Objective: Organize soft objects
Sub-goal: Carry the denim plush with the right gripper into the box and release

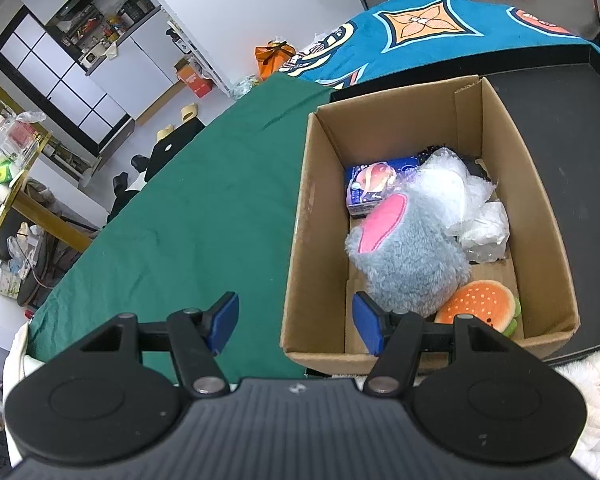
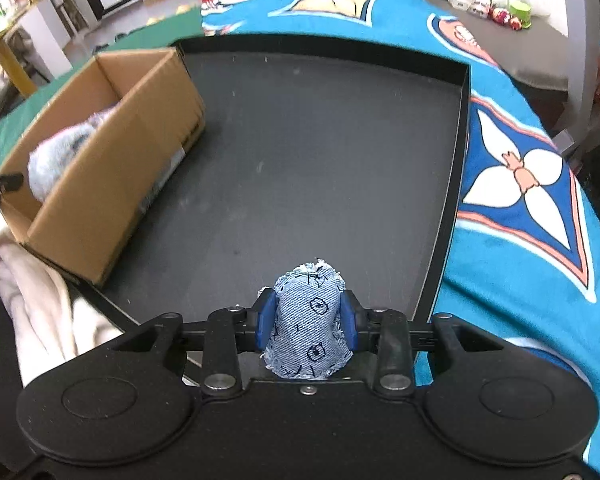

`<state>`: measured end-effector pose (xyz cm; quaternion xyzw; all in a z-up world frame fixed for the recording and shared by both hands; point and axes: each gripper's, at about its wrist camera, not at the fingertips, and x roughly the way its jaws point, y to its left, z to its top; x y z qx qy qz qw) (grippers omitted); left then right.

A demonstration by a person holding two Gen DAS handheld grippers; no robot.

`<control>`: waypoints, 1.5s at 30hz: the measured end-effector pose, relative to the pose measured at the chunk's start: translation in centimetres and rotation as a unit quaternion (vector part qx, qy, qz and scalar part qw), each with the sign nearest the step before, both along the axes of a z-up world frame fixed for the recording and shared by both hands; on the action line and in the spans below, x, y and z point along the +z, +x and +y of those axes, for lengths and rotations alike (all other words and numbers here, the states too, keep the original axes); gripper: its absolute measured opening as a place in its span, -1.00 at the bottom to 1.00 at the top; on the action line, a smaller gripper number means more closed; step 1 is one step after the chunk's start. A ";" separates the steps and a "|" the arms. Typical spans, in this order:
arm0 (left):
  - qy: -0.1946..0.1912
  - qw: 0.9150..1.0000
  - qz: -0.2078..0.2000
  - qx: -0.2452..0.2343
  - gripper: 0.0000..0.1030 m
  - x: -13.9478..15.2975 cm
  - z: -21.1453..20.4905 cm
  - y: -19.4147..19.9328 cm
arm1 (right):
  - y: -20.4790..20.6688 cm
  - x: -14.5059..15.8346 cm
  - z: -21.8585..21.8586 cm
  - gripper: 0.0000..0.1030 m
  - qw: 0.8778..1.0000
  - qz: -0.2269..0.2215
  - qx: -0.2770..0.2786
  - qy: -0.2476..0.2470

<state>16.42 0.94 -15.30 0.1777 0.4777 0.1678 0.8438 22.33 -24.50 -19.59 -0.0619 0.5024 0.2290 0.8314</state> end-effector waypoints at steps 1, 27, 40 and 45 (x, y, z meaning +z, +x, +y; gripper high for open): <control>0.000 1.000 0.000 0.000 0.19 0.0 0.0 0.1 | 0.1 0.2 0.1 -0.35 1.000 -0.004 -0.001 0.002; -0.103 0.992 -0.048 0.048 0.17 1.1 3.8 -0.5 | 0.8 4.9 1.8 -0.34 0.993 -0.080 -0.032 0.078; -0.151 0.985 -0.064 0.059 0.02 0.9 5.6 -0.7 | 1.3 6.7 6.6 -0.34 0.992 -0.100 -0.014 0.082; -0.167 0.982 -0.062 0.059 -0.17 0.6 6.1 -0.5 | 1.8 7.7 9.1 -0.34 0.990 -0.112 0.001 0.086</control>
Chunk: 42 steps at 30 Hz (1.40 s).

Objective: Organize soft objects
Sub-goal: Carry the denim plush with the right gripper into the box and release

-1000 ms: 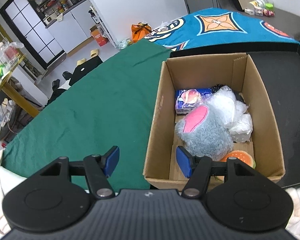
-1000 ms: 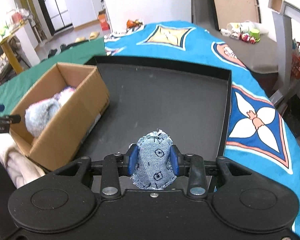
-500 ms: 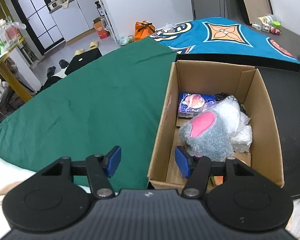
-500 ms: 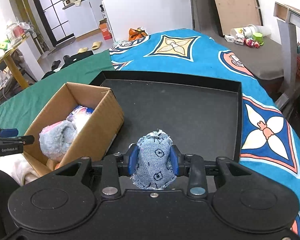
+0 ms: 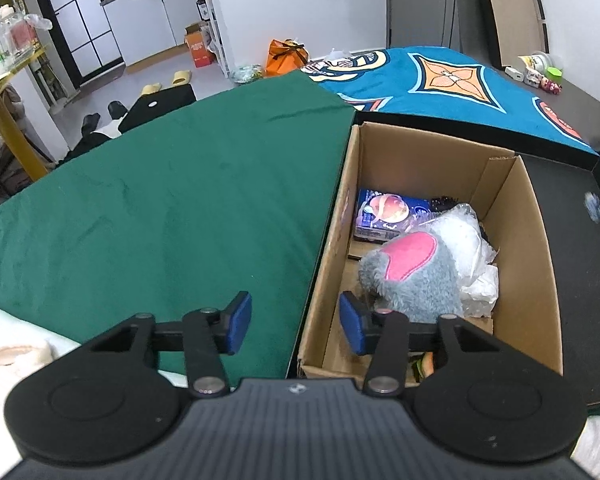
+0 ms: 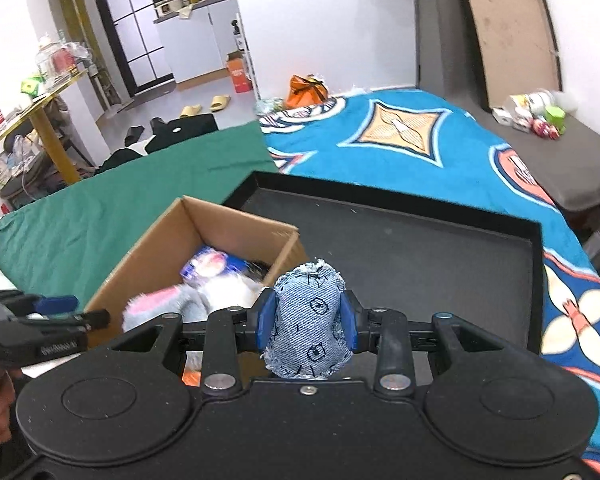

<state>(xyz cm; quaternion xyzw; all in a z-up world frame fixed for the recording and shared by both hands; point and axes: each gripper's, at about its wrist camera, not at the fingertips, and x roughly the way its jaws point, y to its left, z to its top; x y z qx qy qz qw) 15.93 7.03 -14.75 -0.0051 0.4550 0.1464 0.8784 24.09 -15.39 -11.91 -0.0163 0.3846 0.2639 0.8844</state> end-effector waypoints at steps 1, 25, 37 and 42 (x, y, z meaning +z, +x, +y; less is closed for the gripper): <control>-0.004 1.000 0.002 -0.002 -0.22 -0.1 0.1 0.1 | 0.0 0.2 0.4 -0.34 1.000 -0.002 0.002 0.001; -0.082 0.996 -0.017 -0.010 -0.75 -0.6 2.1 -0.1 | -1.7 1.2 7.2 -0.02 0.997 0.040 0.058 0.001; -0.094 0.995 -0.023 -0.019 -0.59 1.4 1.7 -1.1 | -3.4 2.9 3.1 0.07 0.998 0.043 -0.011 0.045; -0.087 0.995 -0.035 -0.035 -0.27 3.1 0.3 -2.0 | -4.5 3.4 1.3 0.25 0.996 0.040 -0.045 0.066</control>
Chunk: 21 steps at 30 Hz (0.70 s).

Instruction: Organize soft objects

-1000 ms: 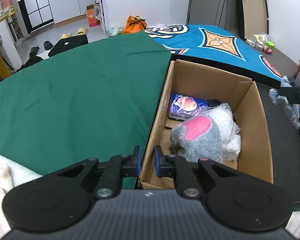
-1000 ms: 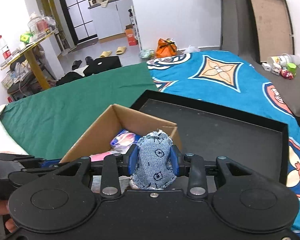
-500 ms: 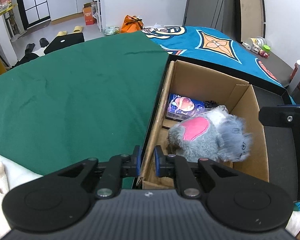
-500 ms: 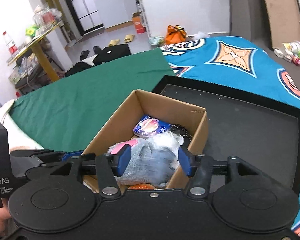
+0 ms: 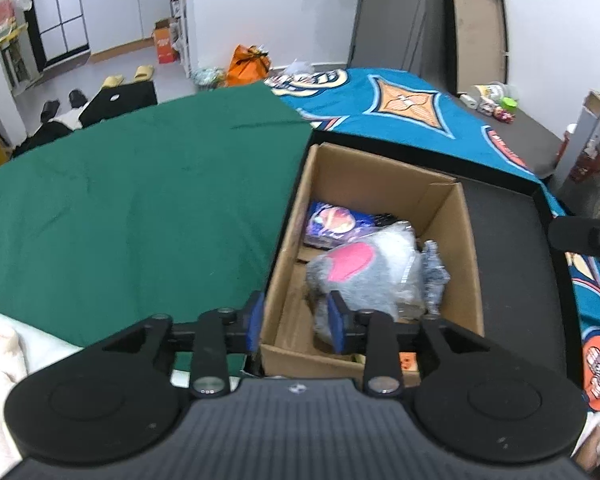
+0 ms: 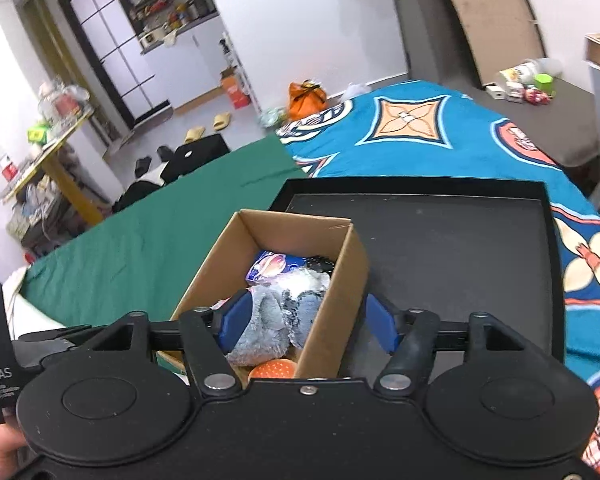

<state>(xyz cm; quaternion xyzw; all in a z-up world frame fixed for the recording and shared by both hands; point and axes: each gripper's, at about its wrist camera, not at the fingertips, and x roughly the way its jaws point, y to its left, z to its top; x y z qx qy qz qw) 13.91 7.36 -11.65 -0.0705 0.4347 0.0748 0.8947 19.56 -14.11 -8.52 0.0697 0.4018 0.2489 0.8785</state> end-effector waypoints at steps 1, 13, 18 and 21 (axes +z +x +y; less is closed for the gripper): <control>0.001 1.000 -0.003 -0.004 -0.24 0.4 -0.3 -0.2 | -0.3 0.1 -0.2 0.29 1.000 -0.001 -0.004 0.002; -0.001 0.999 -0.020 -0.032 0.16 4.2 -2.1 -2.0 | -3.3 1.1 -2.9 0.72 0.997 -0.013 -0.077 0.011; 0.002 0.999 -0.028 -0.039 0.32 5.8 -2.8 -2.9 | -4.5 1.6 -4.2 0.85 0.993 -0.019 -0.112 0.014; 0.001 0.999 -0.034 -0.042 0.37 6.7 -3.2 -3.6 | -5.3 2.1 -5.0 0.90 0.992 -0.022 -0.123 0.015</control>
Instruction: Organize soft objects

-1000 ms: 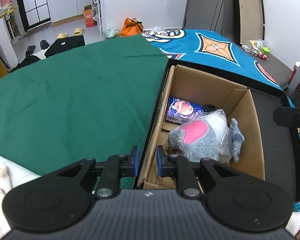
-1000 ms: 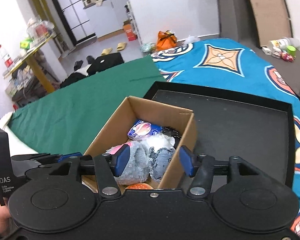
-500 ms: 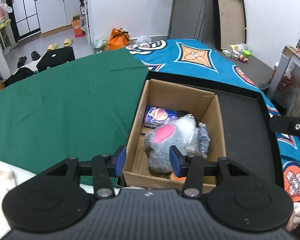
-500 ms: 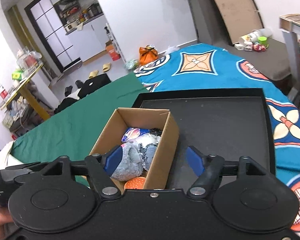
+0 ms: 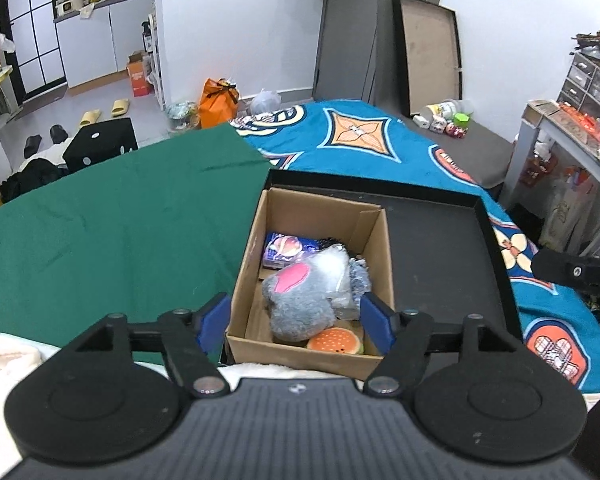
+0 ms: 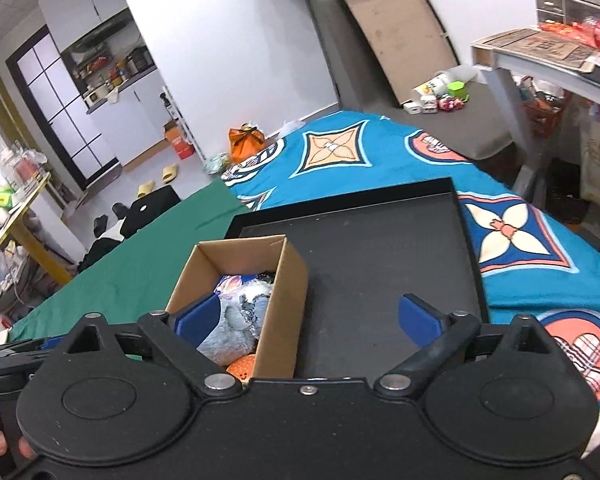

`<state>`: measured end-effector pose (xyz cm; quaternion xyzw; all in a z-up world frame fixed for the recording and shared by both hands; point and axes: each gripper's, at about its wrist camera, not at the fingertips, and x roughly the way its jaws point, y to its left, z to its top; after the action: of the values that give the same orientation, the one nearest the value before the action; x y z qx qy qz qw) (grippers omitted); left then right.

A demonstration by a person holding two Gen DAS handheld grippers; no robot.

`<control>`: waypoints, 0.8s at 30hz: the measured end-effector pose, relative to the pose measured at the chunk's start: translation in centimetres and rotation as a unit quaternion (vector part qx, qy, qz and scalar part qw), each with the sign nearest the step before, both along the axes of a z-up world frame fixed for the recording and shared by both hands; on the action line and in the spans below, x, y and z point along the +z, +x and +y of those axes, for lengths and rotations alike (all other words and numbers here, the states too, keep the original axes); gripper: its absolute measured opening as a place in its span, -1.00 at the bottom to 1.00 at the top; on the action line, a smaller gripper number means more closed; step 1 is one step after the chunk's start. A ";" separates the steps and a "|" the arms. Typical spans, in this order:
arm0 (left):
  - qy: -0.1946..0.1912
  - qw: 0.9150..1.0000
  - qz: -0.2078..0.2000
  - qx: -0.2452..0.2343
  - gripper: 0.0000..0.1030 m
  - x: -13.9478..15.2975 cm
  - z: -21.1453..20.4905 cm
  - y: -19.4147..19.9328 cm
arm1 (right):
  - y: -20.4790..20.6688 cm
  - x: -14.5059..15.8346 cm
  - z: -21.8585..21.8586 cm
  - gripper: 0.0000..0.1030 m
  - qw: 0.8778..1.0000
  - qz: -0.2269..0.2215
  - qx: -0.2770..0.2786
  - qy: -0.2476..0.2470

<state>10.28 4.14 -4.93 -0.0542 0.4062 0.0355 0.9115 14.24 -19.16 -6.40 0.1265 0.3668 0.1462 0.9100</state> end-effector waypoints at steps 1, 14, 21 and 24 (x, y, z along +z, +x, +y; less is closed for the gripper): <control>0.000 1.000 -0.002 -0.002 0.38 0.3 -0.2 -0.3 | -0.3 0.2 -0.2 0.93 1.000 -0.001 -0.003 -0.001; 0.010 0.999 -0.016 -0.025 0.82 3.0 -2.0 -3.4 | -3.9 2.1 -2.4 1.00 0.999 -0.013 -0.044 -0.004; 0.012 0.999 -0.024 -0.027 0.99 3.9 -2.4 -5.1 | -5.9 2.9 -2.7 1.00 0.998 -0.021 -0.051 -0.019; 0.015 0.999 -0.025 -0.028 0.99 4.3 -2.5 -5.9 | -6.8 3.3 -2.8 1.00 0.998 -0.024 -0.051 -0.026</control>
<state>4.42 1.60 -0.67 -0.0299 0.3842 0.0152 0.9226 7.47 -21.95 -3.12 0.1179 0.3420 0.0927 0.9277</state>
